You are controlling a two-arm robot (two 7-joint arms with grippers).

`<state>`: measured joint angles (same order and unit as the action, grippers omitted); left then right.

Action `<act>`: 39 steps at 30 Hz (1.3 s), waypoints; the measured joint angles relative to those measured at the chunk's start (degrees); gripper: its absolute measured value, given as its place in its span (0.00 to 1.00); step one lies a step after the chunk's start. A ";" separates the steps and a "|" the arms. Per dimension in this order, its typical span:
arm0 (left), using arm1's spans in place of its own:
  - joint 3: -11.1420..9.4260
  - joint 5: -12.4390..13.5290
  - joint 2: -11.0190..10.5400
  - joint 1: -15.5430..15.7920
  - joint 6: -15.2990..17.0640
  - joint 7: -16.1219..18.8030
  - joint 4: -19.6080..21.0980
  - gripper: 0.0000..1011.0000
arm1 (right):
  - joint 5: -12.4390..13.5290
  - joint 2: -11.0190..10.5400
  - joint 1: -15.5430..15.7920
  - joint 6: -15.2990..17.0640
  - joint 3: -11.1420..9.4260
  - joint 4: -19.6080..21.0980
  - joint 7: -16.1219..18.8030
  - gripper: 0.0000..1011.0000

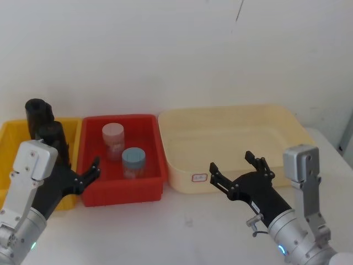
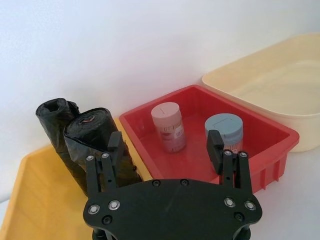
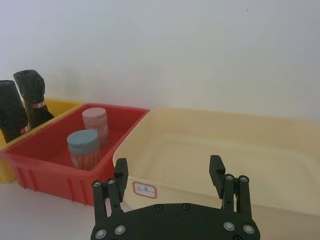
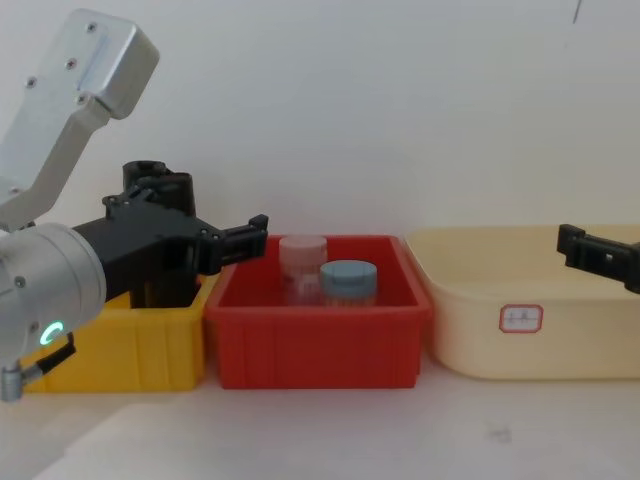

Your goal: Pick up the garbage bag with the one hand and transfer it to the other hand.

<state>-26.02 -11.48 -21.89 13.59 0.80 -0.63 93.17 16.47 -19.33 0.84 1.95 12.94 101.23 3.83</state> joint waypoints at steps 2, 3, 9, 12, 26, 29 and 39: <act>0.00 0.00 0.00 0.00 0.00 0.00 0.00 0.99 | 0.00 0.00 0.00 0.00 0.00 0.00 0.00 0.99; 0.00 0.00 0.00 0.00 0.00 0.00 0.00 0.99 | 0.00 0.00 0.00 0.00 0.00 0.00 0.00 0.99; 0.00 0.00 0.00 0.00 0.00 0.00 0.00 0.99 | 0.00 0.00 0.01 0.00 0.00 0.00 0.00 0.99; 0.00 0.00 0.00 0.00 0.00 0.00 0.00 0.99 | 0.00 0.00 0.00 0.00 0.00 0.00 0.00 0.99; 0.00 0.00 0.00 0.00 0.00 0.00 0.00 0.99 | 0.00 0.00 0.00 0.00 0.00 0.00 0.00 0.99; 0.00 0.00 0.00 0.00 0.00 0.00 0.00 0.99 | 0.00 0.00 0.00 0.00 0.00 0.00 0.00 0.99; 0.00 0.00 0.00 0.00 0.00 0.00 0.00 0.99 | 0.00 0.00 0.00 0.00 0.00 0.00 0.00 0.99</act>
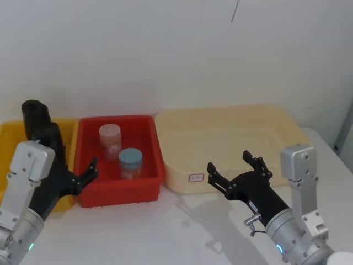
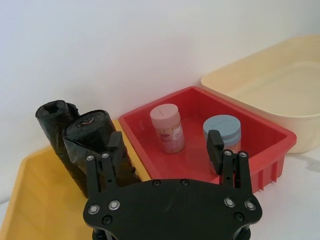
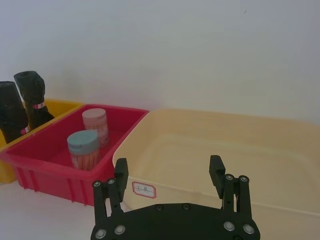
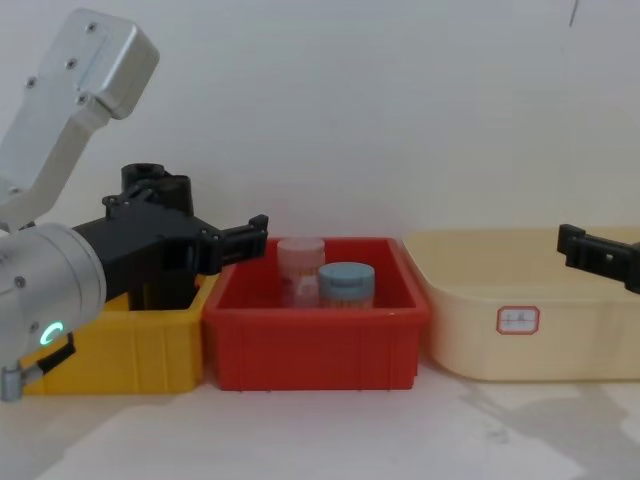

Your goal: Pick up the garbage bag with the one hand and transfer it to the other hand.

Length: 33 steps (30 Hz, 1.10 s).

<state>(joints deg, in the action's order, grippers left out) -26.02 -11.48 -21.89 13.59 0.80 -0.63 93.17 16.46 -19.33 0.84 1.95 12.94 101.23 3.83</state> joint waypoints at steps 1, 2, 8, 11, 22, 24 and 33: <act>0.00 0.00 0.00 0.00 0.00 0.00 0.00 0.99 | 0.00 0.00 0.00 0.00 0.00 0.00 0.00 0.99; 0.00 0.00 0.00 0.00 0.00 0.00 0.00 0.99 | 0.00 0.00 0.00 0.00 0.00 0.00 0.00 0.99; 0.00 0.00 0.00 0.00 0.00 0.00 0.00 0.99 | 0.00 0.00 0.00 0.00 0.00 0.00 0.00 0.99; 0.03 0.00 0.00 -0.07 0.00 -0.02 0.06 0.99 | 0.00 0.00 0.00 0.00 0.00 0.00 0.00 0.99; 1.48 -1.14 -1.16 -3.41 0.40 -0.09 3.27 0.99 | 0.00 0.00 0.00 0.00 0.00 0.00 0.00 0.99; 2.11 -1.79 -1.61 -4.71 0.62 -0.12 4.33 0.99 | 0.00 0.00 0.00 0.00 0.00 0.00 0.00 0.99; 4.77 -4.31 -3.00 -9.49 1.28 -0.13 7.27 0.99 | 0.00 0.00 0.00 0.00 0.00 0.00 0.00 0.99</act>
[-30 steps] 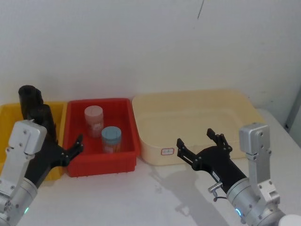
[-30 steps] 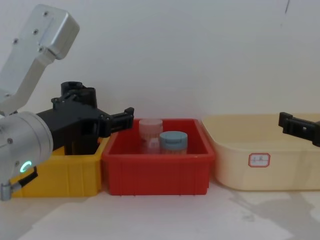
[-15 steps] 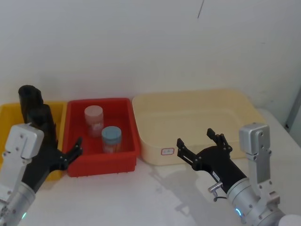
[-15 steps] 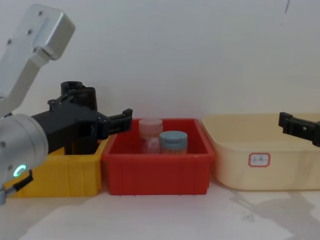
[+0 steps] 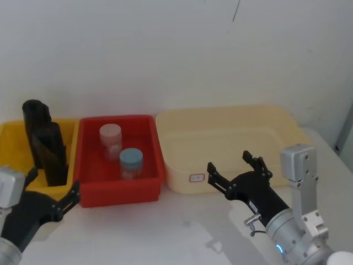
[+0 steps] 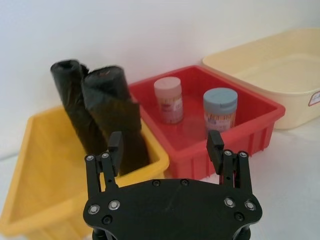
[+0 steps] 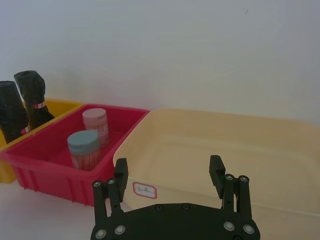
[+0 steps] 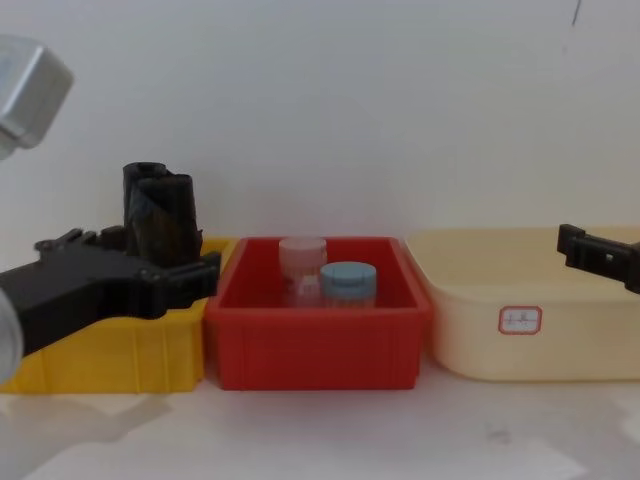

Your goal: Pick up the garbage bag with the one hand and transfer it to the other hand.

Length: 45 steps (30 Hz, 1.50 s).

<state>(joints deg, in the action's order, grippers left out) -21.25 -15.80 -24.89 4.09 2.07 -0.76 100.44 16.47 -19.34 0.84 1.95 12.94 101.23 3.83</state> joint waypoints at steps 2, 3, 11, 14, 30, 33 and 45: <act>0.72 -0.85 -0.21 -0.98 0.11 -0.01 0.45 0.99 | 0.00 0.00 0.00 0.00 0.00 0.00 0.00 0.99; 1.21 -1.29 -0.34 -1.49 0.16 -0.12 0.63 0.99 | 0.00 0.00 0.00 0.00 0.00 0.00 0.00 0.99; 3.10 -3.56 -0.55 -1.97 0.96 -1.18 0.33 0.99 | 0.00 0.00 0.00 0.00 0.00 0.00 0.00 0.99; 3.59 -4.22 -0.51 -1.21 1.58 -1.73 -0.37 0.99 | 0.00 0.00 0.00 0.00 0.00 0.00 0.00 0.99; 4.21 -5.38 0.74 6.11 5.60 -4.44 -6.67 0.99 | 0.00 0.00 0.00 0.00 0.00 0.00 0.00 0.99; 4.06 -5.38 1.00 7.49 6.38 -5.03 -7.93 0.99 | 0.00 0.00 0.00 0.00 0.00 0.00 0.00 0.99; 2.35 -4.78 1.51 14.19 9.37 -9.10 -14.40 0.99 | 0.00 0.00 0.00 0.00 0.00 0.00 0.00 0.99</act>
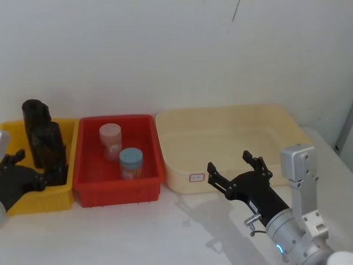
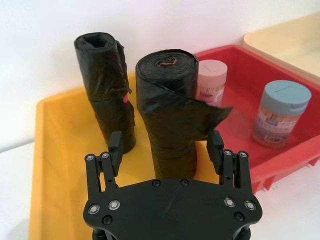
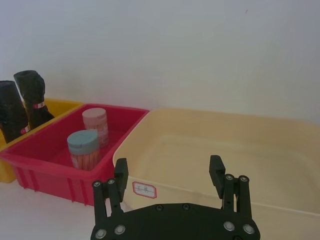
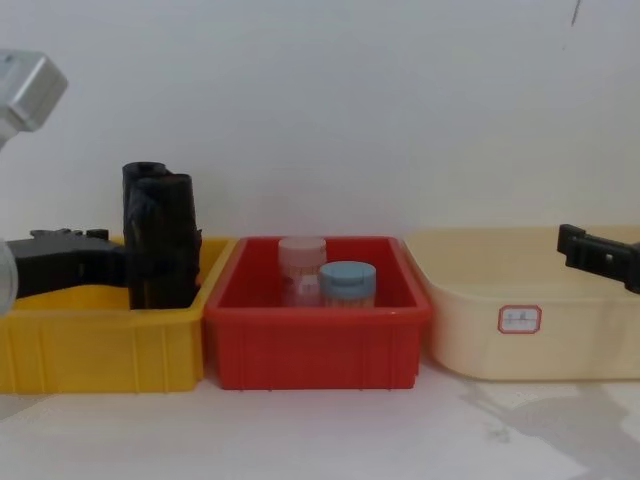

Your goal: Pick up the garbage bag with the one hand and transfer it to the other hand.

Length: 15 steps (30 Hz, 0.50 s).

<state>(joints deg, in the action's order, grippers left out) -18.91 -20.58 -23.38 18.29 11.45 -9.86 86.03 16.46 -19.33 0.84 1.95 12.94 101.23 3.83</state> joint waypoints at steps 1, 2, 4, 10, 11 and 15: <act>-0.06 0.07 0.03 0.23 0.09 -0.23 -0.35 0.99 | 0.00 0.00 0.00 0.00 0.00 0.00 0.00 0.99; -0.20 0.13 0.10 0.70 0.18 -0.44 -0.86 0.99 | 0.00 0.00 0.00 0.00 0.00 0.00 0.00 0.99; -0.49 0.33 0.29 1.70 0.36 -1.08 -2.01 0.99 | 0.00 0.00 0.00 0.00 0.00 0.00 0.00 0.99; -1.17 0.78 0.91 3.90 0.45 -2.65 -4.77 0.99 | 0.00 0.00 0.00 0.00 0.00 0.00 0.00 0.99; -1.34 0.85 1.15 4.53 0.41 -3.05 -5.64 0.99 | 0.00 0.00 0.00 0.00 0.00 0.00 0.00 0.99; -1.73 0.99 1.80 5.90 -0.10 -4.15 -7.64 0.99 | 0.00 0.00 0.00 0.00 0.00 0.00 0.00 0.99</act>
<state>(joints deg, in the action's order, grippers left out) -20.64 -19.59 -21.58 24.19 11.35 -14.01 78.39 16.47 -19.34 0.84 1.95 12.94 101.23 3.83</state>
